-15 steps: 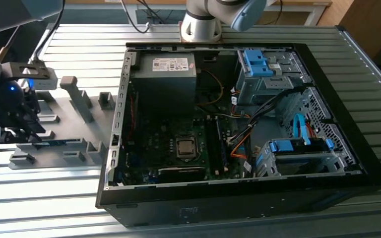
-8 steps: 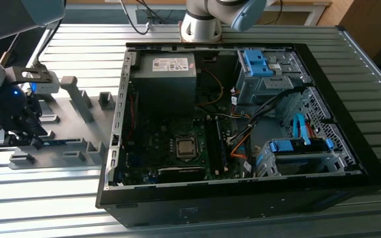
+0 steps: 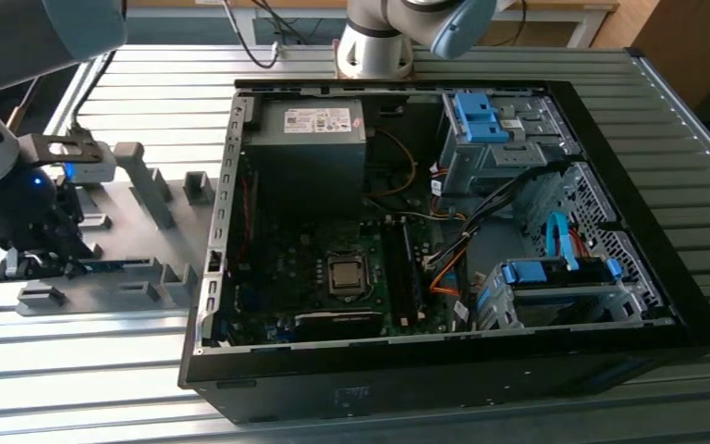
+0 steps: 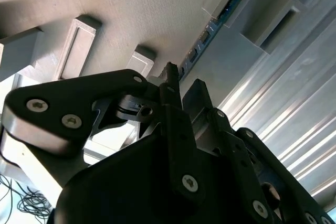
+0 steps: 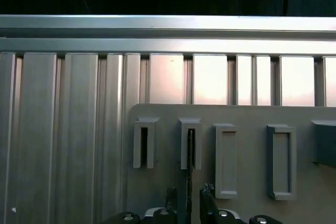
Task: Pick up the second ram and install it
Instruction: 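Pick up the second ram and move it above second insertion slot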
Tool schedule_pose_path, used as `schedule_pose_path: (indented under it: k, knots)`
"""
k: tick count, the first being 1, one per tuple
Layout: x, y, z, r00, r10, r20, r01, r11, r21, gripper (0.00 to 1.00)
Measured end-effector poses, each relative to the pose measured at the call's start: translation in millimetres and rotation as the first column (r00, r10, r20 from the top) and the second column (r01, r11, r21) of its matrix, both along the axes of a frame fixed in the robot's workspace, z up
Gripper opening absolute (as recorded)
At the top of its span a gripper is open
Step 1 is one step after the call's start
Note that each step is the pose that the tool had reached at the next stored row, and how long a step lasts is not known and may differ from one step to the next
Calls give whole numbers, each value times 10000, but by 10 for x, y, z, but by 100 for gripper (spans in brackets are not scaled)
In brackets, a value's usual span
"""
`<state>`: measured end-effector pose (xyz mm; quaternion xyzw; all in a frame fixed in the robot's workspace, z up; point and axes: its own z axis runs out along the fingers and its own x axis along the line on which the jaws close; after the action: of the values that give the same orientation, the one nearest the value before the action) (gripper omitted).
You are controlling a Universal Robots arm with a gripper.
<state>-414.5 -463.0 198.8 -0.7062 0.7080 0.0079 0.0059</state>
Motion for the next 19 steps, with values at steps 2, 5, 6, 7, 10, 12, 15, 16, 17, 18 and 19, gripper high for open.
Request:
schedule_pose_path:
  k: [2,5,6,7,10,12,15,16,17,18,19]
  knots:
    - [0,0,-27,10000,14,11,-14,10000,0,31]
    - [0,0,-54,10000,37,26,-37,10000,0,29]
    - [0,0,-62,10000,44,31,-44,10000,1,29]
    - [0,0,-68,10000,51,35,-51,10000,0,29]
    - [0,0,-78,10000,69,38,-69,10000,-1,23]
    - [0,5,-82,10000,74,42,-74,10000,1,23]
    - [2,12,-88,10000,77,42,-77,10000,2,23]
    - [2,14,-90,10000,77,41,-77,10000,1,23]
    - [2,17,-92,10000,77,40,-77,10000,0,23]
    - [2,22,-96,10000,76,40,-76,10000,0,23]
    - [2,26,-100,10000,76,41,-76,10000,1,23]
